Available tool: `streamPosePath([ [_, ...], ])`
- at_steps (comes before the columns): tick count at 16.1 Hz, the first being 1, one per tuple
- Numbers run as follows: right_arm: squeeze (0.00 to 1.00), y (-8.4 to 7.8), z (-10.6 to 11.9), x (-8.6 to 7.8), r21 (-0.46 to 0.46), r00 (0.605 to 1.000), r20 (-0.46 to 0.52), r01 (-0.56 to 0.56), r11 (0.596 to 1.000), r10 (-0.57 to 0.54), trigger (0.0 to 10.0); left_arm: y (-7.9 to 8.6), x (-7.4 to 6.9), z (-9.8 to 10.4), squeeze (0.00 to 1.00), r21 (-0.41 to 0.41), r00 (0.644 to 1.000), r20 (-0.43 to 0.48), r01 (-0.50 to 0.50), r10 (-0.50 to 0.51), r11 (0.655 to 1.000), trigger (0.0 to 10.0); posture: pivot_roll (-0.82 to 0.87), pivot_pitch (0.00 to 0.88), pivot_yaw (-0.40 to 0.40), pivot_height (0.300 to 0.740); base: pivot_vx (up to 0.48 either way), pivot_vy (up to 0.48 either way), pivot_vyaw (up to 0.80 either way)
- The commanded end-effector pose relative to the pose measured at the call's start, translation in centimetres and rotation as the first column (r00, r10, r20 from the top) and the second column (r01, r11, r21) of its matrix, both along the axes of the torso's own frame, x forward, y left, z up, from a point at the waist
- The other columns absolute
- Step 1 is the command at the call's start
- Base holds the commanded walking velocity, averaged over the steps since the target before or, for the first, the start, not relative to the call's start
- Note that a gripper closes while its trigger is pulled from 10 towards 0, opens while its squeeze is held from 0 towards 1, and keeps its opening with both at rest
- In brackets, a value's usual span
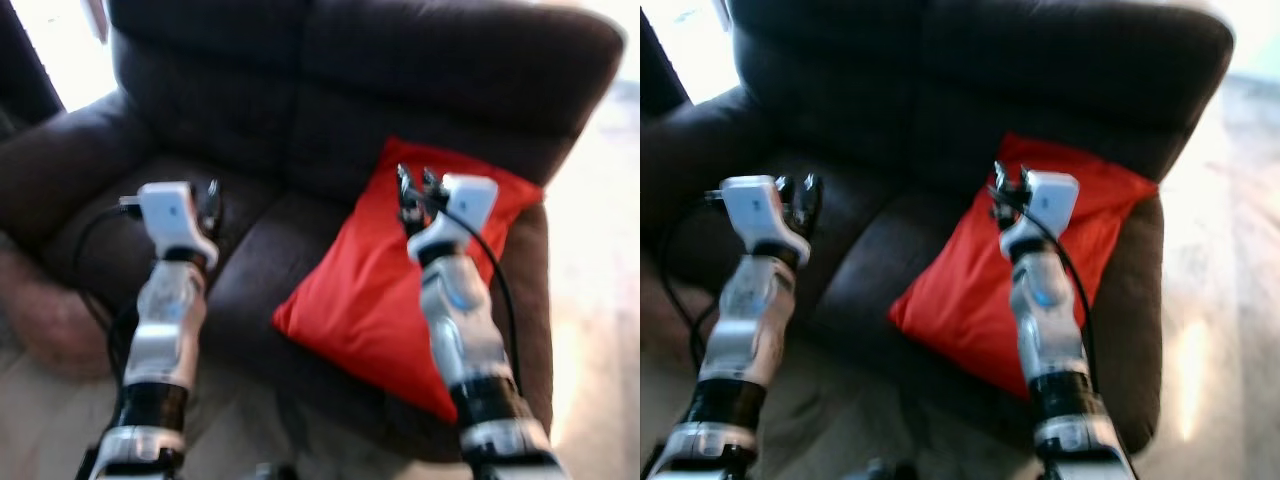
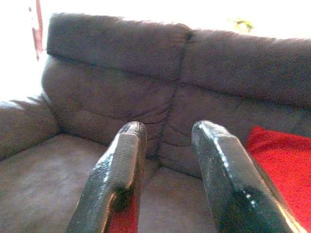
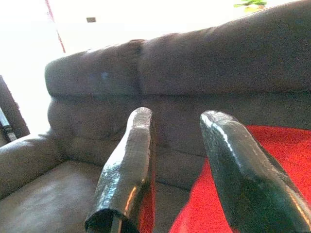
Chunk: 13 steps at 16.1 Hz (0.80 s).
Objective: Move the pillow to the sofa from floor
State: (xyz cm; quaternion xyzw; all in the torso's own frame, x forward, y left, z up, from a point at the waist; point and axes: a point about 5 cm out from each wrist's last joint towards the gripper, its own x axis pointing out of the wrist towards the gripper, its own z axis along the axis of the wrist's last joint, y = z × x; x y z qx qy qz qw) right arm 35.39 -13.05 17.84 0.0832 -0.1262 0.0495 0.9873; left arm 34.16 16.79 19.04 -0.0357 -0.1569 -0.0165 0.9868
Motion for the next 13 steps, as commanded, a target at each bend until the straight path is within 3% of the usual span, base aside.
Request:
streamPosePath([
  [1,0.00,0.00,0.44,0.08,0.009,1.000,0.009,0.001,1.000,-0.001,10.0,0.20,0.02,0.23,0.00,0.008,1.000,0.002,-0.004,0.004,1.000,10.0,0.08,0.118,-0.037,0.740,0.000,0.000,-0.41],
  [6,0.00,0.14,0.21,0.21,0.006,1.000,-0.005,-0.001,1.000,0.001,10.0,0.25,0.13,0.03,0.00,-0.013,1.000,-0.019,0.004,-0.005,1.000,10.0,0.08,0.109,-0.034,0.740,0.000,0.000,0.00],
  [13,0.00,0.41,0.09,0.25,0.001,1.000,-0.013,-0.015,1.000,0.015,10.0,-0.03,0.28,-0.19,0.00,-0.032,0.999,-0.040,0.015,-0.016,0.999,10.0,0.08,0.115,-0.037,0.740,0.000,0.000,-0.61],
])
